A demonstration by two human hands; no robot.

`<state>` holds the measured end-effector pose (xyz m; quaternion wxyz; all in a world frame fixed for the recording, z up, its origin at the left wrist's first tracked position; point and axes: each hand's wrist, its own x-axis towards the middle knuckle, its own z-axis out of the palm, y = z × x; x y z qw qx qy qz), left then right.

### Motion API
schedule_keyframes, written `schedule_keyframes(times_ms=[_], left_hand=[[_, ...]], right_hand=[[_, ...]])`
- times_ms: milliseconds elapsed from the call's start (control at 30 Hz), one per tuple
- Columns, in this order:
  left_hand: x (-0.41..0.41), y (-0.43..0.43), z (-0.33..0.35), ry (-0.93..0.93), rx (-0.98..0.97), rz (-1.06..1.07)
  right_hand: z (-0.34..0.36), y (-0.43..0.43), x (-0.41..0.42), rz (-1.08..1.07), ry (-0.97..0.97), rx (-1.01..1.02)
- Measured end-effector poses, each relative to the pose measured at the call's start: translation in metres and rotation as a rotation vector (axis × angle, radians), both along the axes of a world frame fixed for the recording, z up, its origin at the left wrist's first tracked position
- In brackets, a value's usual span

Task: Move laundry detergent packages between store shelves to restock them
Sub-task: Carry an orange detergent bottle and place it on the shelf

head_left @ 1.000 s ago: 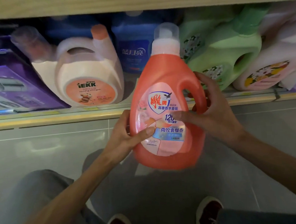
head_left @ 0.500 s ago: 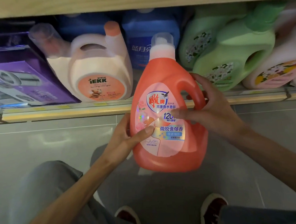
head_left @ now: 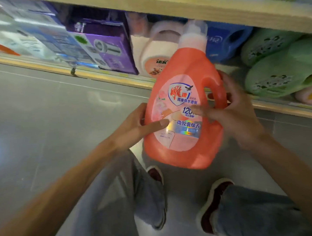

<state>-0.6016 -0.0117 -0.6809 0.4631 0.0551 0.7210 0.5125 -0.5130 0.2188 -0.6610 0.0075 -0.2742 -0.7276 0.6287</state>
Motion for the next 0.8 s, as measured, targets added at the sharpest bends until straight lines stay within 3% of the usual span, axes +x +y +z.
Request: schedule_keyframes(times_ms=[533,800], left_hand=[[0.037,-0.098,0.250,0.002,-0.052,0.220],[0.047,-0.130,0.420,0.100,-0.078,0.316]], right_hand=[[0.255,-0.080,-0.013,0.241,-0.116,-0.051],[0.412,-0.112,-0.025,0.301,0.057,-0.094]])
